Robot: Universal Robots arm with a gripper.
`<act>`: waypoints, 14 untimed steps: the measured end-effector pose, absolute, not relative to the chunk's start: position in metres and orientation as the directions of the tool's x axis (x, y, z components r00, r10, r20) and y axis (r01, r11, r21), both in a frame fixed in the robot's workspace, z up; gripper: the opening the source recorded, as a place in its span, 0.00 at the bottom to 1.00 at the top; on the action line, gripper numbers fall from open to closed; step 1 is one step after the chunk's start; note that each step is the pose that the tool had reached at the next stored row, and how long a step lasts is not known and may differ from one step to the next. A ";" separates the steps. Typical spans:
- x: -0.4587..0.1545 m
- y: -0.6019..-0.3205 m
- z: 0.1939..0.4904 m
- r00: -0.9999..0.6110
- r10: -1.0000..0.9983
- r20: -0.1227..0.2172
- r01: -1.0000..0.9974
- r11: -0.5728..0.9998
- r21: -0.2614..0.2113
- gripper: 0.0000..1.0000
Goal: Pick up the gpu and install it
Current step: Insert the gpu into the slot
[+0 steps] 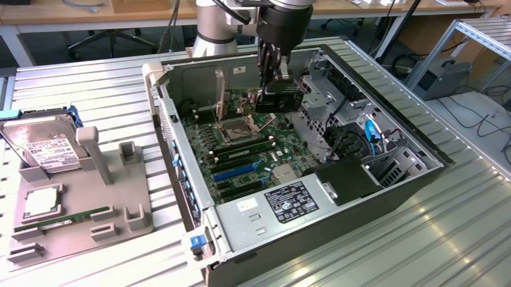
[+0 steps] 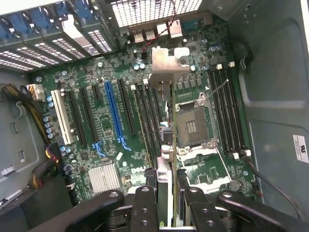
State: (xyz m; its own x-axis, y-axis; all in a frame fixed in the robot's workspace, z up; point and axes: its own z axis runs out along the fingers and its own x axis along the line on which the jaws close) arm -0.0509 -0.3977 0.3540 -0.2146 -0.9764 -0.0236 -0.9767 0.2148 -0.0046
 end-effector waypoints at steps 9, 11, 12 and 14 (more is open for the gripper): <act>-0.051 -0.398 0.354 -0.170 -0.985 -0.023 -0.985 0.170 -0.005 0.27; -0.051 -0.398 0.354 -0.159 -0.987 -0.023 -0.987 0.159 -0.005 0.27; -0.051 -0.398 0.354 -0.153 -0.988 -0.023 -0.988 0.153 -0.005 0.27; -0.051 -0.398 0.354 -0.141 -0.990 -0.023 -0.990 0.141 -0.005 0.27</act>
